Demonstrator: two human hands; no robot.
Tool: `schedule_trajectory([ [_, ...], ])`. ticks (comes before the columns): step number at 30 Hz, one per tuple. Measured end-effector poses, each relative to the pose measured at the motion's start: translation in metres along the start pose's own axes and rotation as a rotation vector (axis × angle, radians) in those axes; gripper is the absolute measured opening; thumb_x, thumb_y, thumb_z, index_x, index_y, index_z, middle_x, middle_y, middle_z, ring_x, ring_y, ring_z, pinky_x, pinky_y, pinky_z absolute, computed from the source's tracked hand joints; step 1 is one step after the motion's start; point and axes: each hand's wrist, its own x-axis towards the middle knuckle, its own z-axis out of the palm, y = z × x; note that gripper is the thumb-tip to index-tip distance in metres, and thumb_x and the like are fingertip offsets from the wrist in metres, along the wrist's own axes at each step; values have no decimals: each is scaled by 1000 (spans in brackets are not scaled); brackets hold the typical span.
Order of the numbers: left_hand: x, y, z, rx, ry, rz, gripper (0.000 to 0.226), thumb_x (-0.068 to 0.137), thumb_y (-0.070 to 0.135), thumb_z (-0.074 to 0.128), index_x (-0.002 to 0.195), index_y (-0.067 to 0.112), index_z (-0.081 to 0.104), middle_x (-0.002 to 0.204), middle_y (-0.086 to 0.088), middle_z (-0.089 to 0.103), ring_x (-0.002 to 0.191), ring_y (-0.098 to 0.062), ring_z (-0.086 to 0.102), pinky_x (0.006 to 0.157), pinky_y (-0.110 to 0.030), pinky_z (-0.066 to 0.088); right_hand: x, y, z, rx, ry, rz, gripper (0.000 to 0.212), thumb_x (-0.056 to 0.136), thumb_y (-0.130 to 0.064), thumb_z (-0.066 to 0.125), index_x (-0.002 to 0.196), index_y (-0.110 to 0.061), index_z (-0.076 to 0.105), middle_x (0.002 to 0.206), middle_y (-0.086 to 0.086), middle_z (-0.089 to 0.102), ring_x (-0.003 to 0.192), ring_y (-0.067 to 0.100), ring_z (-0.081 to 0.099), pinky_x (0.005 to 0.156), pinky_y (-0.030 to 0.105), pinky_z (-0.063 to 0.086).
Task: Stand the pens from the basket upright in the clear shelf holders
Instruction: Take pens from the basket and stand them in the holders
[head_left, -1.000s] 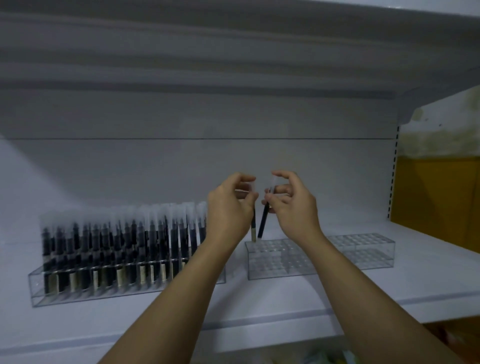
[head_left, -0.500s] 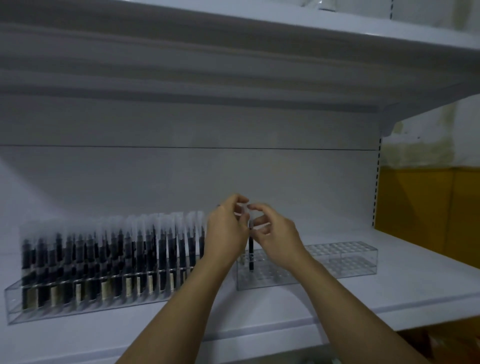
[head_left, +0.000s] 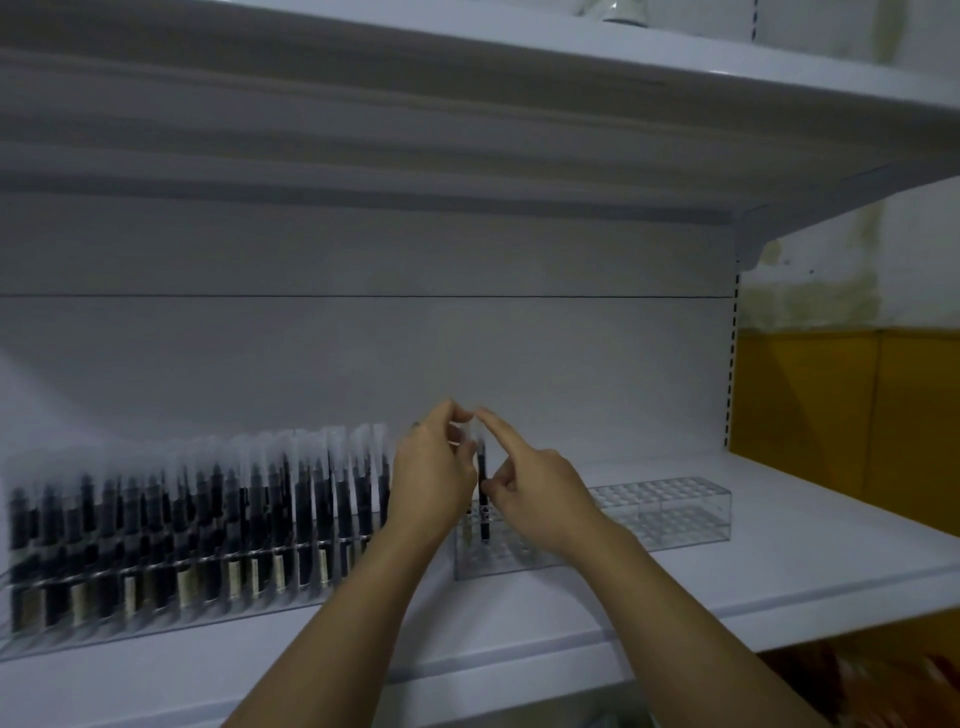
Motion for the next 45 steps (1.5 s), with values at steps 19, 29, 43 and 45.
schedule_trajectory([
  [19,-84,15,-54,80,-73,112,53,93,18,61,143,22,42,143,1,45,130,-17,43,105,-22,29,-83,-44,-16,-87,22,20,70,92,-29,62,150,-30,22,144,-1,39,129,18,42,104,29,35],
  [29,-183,13,-69,213,-75,196,36,91,24,61,126,23,56,125,4,55,118,-18,46,97,-30,38,-178,-59,10,-72,86,20,61,91,-30,63,144,-31,35,145,-9,37,130,14,39,108,31,37],
  [43,-319,-81,-23,284,-447,-78,34,92,35,59,124,24,59,118,3,61,112,-18,52,94,-32,42,-301,14,129,-57,-225,294,49,91,-33,62,136,-25,45,135,-2,44,121,19,49,96,34,44],
  [45,-331,-93,-14,292,-495,-103,35,90,34,61,123,22,59,119,0,61,112,-20,53,94,-33,43,-308,26,143,-58,-282,332,52,89,-32,65,136,-23,46,136,1,44,120,22,50,93,33,45],
])
